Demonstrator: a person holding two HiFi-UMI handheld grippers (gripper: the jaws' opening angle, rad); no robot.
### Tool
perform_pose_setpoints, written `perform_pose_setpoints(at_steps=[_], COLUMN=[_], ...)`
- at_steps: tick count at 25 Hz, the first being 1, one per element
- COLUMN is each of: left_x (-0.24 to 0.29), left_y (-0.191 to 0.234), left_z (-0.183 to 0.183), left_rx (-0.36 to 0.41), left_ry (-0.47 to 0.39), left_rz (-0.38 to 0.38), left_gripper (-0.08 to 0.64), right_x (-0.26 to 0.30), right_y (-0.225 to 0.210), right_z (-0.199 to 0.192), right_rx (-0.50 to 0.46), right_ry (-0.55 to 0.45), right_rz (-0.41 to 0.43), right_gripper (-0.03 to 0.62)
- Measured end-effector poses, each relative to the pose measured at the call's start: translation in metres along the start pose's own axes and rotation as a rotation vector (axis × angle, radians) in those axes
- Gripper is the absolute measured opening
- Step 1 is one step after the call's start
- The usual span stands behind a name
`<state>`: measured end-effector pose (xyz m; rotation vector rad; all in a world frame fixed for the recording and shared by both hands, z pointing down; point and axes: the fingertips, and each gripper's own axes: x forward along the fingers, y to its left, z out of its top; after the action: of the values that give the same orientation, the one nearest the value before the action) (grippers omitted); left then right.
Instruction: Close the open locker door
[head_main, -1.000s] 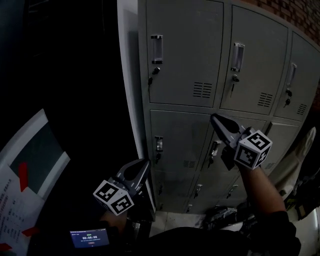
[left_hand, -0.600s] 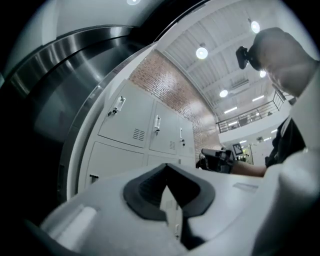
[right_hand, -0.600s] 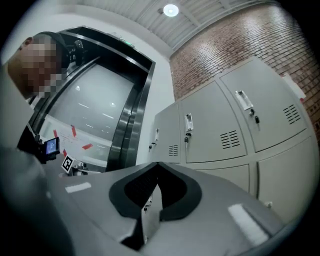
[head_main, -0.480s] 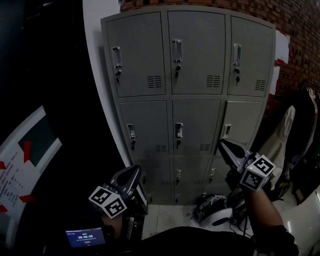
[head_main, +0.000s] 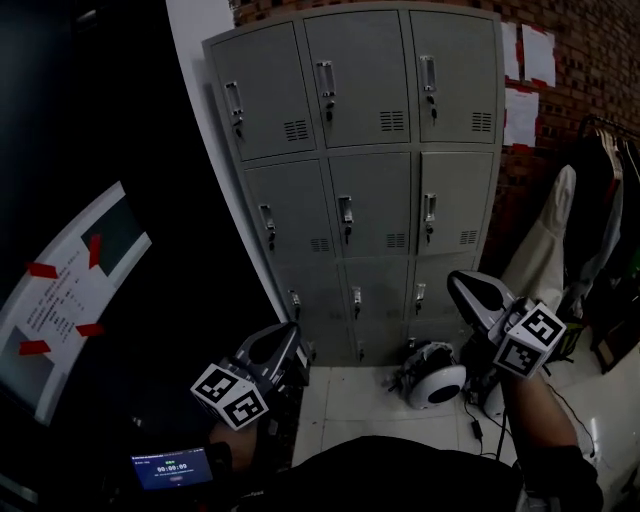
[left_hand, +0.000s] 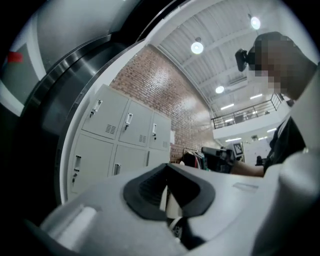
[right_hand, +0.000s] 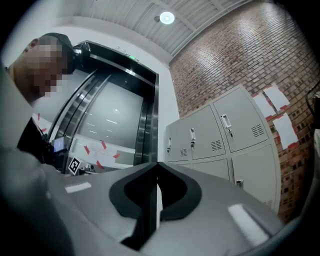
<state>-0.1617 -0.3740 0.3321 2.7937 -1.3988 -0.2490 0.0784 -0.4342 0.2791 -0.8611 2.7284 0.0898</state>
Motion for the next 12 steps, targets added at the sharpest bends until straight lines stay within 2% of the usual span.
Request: perform_pose_setpoints(at_steps=[6, 12], left_x=[-0.092, -0.186], left_y=[-0.044, -0.082], left_z=[-0.009, -0.018], left_rx=[-0.015, -0.054], left_ry=[0.025, 0.073], left_rz=[-0.024, -0.062], left_gripper=[0.0, 0.001], right_x=[-0.055, -0.086], right_y=[0.093, 0.198], right_z=[-0.008, -0.005], right_rx=[0.023, 0.041], right_ry=[0.006, 0.006], right_rz=[-0.039, -0.061], right_gripper=[0.0, 0.0])
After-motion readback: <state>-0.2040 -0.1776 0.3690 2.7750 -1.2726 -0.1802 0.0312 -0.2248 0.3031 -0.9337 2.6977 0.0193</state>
